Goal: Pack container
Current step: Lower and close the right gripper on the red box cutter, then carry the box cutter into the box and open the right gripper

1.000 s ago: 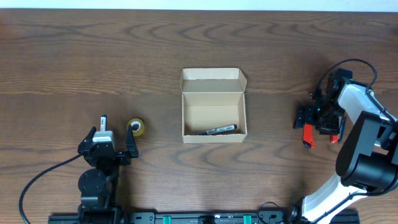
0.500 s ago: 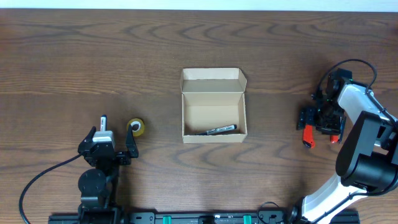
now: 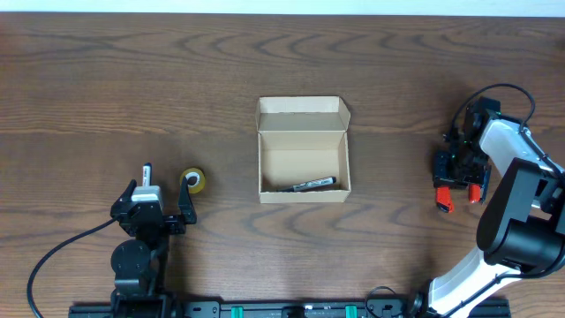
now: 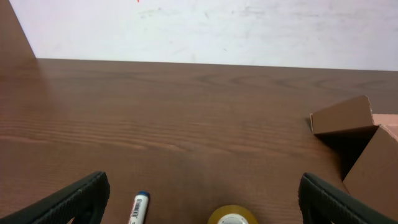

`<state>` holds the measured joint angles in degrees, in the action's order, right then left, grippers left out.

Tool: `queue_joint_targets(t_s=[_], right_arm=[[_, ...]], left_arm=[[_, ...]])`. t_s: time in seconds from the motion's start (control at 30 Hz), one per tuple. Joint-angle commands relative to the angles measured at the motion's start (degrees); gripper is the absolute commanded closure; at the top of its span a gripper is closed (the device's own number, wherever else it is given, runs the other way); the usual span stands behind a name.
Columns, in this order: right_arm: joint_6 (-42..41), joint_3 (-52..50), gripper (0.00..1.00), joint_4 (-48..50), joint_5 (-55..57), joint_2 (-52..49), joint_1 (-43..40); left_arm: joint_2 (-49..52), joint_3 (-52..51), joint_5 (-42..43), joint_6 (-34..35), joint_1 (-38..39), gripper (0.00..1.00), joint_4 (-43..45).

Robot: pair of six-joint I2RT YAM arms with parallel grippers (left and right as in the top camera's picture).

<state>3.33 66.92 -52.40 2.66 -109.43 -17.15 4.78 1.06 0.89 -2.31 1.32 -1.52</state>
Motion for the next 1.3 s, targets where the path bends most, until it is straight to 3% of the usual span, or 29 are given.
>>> queue_joint_targets(t_s=[0.0, 0.3, 0.4, 0.53, 0.7, 0.87, 1.27], right_arm=[[0.0, 0.2, 0.99, 0.9, -3.6, 0.4, 3.0], [2.2, 16.3, 0.99, -1.0, -10.6, 10.4, 17.2], [11.7, 21.5, 0.99, -1.7, -12.5, 12.5, 24.4], [35.7, 25.4, 0.99, -9.9, -14.6, 12.6, 35.8], [55.8, 25.2, 0.99, -18.8, -12.9, 11.2, 46.4], [57.0, 25.2, 0.99, -18.8, -8.0, 7.8, 49.4], [58.7, 25.2, 0.99, -14.2, -8.0, -6.4, 47.1]], left_arm=[[0.0, -0.8, 0.3, 0.6, -0.2, 0.05, -2.8], [0.0, -0.8, 0.7, 0.6, -0.2, 0.05, -2.8], [0.0, -0.8, 0.7, 0.6, -0.2, 0.05, -2.8], [0.0, -0.8, 0.7, 0.6, -0.2, 0.05, -2.8], [0.0, -0.8, 0.7, 0.6, -0.2, 0.05, -2.8], [0.0, -0.8, 0.7, 0.6, -0.2, 0.05, -2.8], [0.0, -0.8, 0.7, 0.6, -0.2, 0.05, -2.8]])
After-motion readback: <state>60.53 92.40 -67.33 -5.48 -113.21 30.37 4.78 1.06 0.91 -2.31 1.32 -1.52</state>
